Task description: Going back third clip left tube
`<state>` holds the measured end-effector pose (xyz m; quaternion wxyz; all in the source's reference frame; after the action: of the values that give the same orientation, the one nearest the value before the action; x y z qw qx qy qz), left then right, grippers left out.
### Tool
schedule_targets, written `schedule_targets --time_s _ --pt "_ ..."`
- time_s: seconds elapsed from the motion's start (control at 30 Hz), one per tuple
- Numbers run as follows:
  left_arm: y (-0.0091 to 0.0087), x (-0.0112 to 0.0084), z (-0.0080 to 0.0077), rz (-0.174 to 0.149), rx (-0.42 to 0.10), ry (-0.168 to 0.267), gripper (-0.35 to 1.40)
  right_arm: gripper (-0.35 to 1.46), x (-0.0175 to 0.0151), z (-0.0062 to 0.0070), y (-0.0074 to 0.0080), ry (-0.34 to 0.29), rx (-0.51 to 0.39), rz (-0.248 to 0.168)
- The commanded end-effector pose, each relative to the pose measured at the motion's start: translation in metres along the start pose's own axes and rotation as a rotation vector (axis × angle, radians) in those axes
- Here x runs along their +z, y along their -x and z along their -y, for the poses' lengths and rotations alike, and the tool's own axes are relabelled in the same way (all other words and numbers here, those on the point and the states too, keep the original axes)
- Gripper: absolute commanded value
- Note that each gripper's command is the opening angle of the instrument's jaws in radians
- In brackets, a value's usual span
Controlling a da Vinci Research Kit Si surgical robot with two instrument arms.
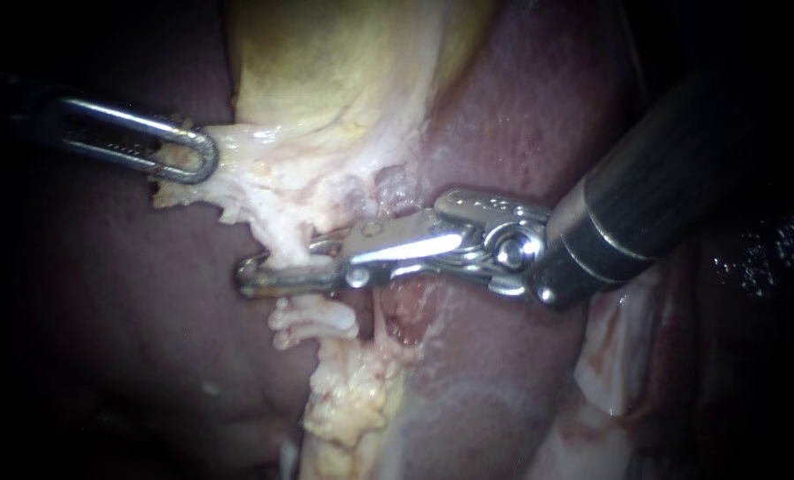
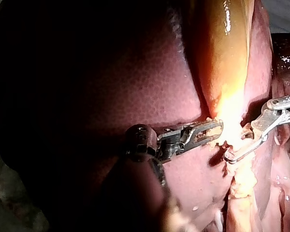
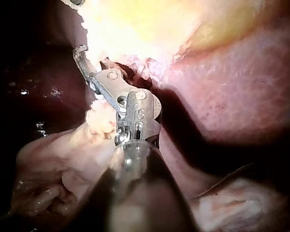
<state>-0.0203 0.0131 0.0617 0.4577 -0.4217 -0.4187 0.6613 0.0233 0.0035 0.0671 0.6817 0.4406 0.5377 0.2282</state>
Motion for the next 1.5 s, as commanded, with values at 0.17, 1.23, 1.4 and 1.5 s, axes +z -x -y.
schedule_targets --time_s 0.17,1.23,1.4,1.5 --pt "0.0 0.0 0.0 0.0 0.0 0.0 -0.35 -0.27 0.0 0.0 0.0 0.0 0.0 0.0" --pt "0.0001 0.0001 0.0 -0.001 0.0 -0.001 -0.35 0.5 0.0006 -0.0045 0.0005 0.093 -0.09 -0.051" --pt "0.0001 0.0 0.0 0.0 0.0 -0.001 -0.35 0.5 -0.0001 -0.0046 0.0006 0.111 -0.096 -0.057" --pt "0.0001 0.0 0.0 -0.001 0.0 -0.001 -0.35 0.5 -0.0004 -0.0044 0.0008 0.115 -0.108 -0.057"
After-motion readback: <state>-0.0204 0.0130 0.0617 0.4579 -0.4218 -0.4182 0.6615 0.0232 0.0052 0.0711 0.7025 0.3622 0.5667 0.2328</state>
